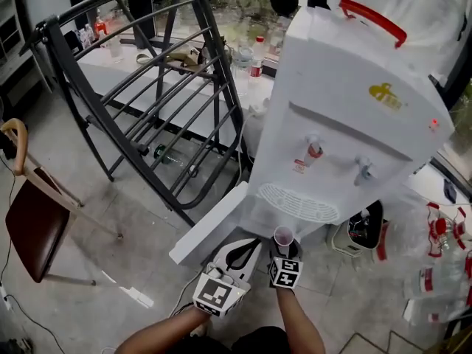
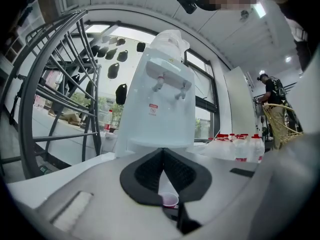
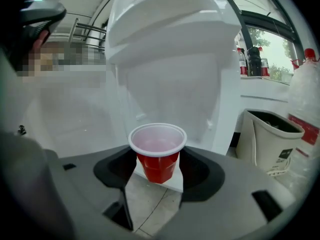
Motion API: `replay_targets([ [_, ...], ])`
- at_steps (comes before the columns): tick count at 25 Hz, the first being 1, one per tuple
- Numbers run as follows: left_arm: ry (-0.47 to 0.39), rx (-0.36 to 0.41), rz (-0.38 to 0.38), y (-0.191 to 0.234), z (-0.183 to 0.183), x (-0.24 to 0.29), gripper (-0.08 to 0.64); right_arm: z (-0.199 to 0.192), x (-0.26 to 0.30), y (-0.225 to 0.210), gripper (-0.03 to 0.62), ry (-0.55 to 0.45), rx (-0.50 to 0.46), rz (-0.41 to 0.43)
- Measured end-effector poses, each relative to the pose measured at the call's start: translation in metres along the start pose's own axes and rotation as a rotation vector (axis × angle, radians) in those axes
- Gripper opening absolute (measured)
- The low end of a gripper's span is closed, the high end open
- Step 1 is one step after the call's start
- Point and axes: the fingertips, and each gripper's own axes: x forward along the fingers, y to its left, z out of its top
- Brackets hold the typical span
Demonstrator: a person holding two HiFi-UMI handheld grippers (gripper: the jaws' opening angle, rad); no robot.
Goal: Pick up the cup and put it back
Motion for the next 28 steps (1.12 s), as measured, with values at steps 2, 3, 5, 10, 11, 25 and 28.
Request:
replay_targets([
  [2,-0.011,0.005,0.006,-0.003,0.008,-0.003,0.006,0.007,-0.016,0.003,0.255,-0.013,-0.006,0.024],
  [3,-0.015,0.008,0.013,-0.003,0.013,-0.005,0.006,0.010,-0.023,0.005,0.255,-0.012,-0.006,0.036],
  [5,-0.021,0.006,0.029,-0.003,0.020,-0.006,0.006,0.016,-0.037,0.006,0.255,-0.006,-0.018,0.054],
  [10,-0.023,0.025,0.040,-0.011,0.033,-0.008,0.006,0.043,-0.077,0.009,0.255,-0.029,-0.045,0.091],
  [11,-0.022,0.027,0.042,-0.012,0.035,-0.009,0.006,0.049,-0.085,0.009,0.255,-0.033,-0.046,0.099],
  [25,-0.032,0.071,0.019,-0.032,0.077,-0.012,0.006,0.162,-0.195,0.033,0.252,-0.127,-0.109,0.226],
  [28,-0.036,0.067,0.016,-0.034,0.081,-0.012,0.006,0.191,-0.208,0.035,0.250,-0.153,-0.144,0.242],
])
